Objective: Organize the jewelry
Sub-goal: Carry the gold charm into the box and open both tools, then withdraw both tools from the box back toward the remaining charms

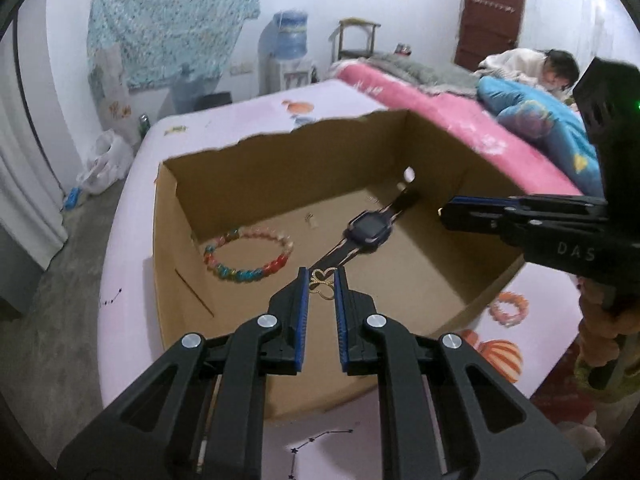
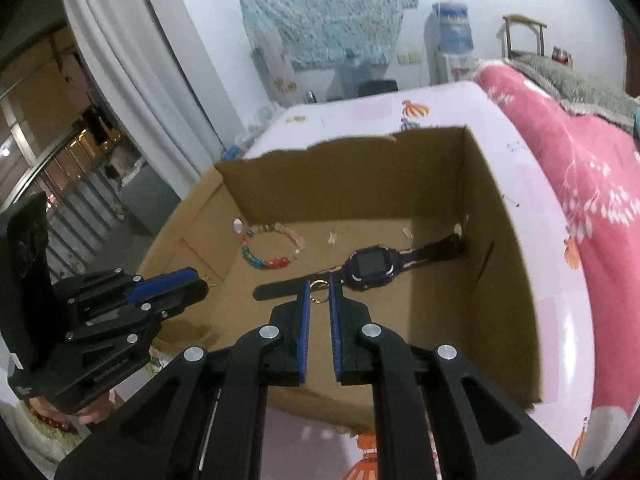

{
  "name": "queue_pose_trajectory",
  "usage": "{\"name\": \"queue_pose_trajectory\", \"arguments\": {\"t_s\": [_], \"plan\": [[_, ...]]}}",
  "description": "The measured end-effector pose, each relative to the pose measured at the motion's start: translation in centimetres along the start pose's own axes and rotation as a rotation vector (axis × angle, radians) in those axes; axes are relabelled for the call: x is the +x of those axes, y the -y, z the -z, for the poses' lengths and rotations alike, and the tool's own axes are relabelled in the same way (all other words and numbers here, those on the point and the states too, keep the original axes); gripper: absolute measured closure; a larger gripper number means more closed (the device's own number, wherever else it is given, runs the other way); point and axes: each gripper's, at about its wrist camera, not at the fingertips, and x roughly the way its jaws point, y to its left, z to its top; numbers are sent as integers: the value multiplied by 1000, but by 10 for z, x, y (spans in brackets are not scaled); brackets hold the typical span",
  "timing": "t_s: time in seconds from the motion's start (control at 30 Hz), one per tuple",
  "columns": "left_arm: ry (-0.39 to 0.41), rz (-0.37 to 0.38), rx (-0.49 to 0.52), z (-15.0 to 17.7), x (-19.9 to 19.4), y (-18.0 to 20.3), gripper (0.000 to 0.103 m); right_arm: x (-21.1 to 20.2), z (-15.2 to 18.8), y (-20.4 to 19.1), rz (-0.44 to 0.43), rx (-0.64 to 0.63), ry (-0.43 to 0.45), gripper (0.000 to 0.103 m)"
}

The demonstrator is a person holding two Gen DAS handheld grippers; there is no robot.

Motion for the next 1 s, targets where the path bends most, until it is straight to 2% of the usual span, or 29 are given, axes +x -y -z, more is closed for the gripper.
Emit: {"name": "queue_pose_trajectory", "arguments": {"t_s": [0.13, 0.2, 0.33, 0.57, 0.83, 0.93, 1.0], "plan": [[-25, 12, -27, 3, 5, -3, 91, 7, 2, 6, 14, 15, -27, 92], [-31, 11, -31, 5, 6, -4, 87, 5, 3, 10, 15, 25, -30, 91], [-13, 12, -43, 7, -1, -6, 84, -6, 2, 17, 20, 42, -8, 77], [18, -2, -72, 7, -15, -12, 80, -33, 2, 25, 44, 63, 59, 66], [76, -9, -58, 11, -45, -4, 62, -70, 12, 27, 53, 61, 133, 50], [115, -4, -19, 16, -64, 4, 51, -87, 18, 25, 51, 33, 164, 49], [138, 24, 9, 23, -79, 10, 46, -100, 26, 22, 51, -1, 185, 49]]}}
